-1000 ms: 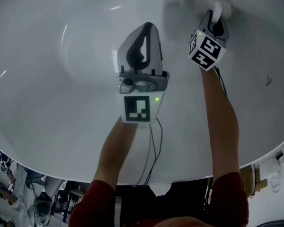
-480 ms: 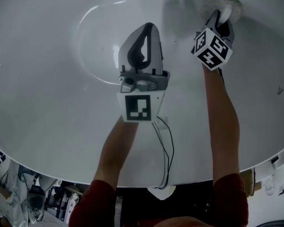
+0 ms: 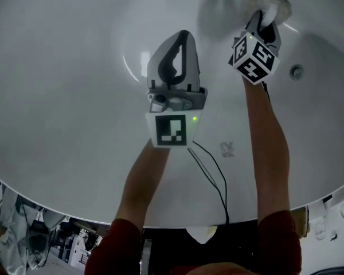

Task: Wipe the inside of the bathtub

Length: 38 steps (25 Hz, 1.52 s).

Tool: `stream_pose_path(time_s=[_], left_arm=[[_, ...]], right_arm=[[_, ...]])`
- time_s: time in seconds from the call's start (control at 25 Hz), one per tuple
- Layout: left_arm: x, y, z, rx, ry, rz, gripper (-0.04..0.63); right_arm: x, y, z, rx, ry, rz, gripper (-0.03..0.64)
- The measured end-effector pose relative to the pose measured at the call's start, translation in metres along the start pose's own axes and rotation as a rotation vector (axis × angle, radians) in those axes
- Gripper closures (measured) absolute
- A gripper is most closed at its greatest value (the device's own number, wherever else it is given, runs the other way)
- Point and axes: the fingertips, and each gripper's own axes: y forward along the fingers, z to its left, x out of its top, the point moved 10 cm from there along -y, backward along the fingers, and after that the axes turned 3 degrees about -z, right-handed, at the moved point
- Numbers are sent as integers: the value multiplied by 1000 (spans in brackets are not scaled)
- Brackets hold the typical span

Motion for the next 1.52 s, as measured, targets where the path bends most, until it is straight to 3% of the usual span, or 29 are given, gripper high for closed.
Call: stream_pose_path(time_s=[0.44,0.52,0.68,1.0,1.24,1.52], left_arm=[[-38,-54,-50,50,-14,31,580],[-39,-64,-18,64,-13,43,580],[-18,-66,85,105,-20,47,580],[4,-72,134,169,-14,60,580],[2,-72,139,219,-36,46,580],[23,-72,119,182,-6,39,580]], right_arm=[[-37,-32,-21,63,-31,-11,528],[-40,-33,16,67,-35,-11,528],[-22,-22,130,125,-69,-12,528],[-1,-31,221,333,-155,1,528],[-6,-32,234,460,-233,50,529],[11,-45,210,487,-235,92,529]])
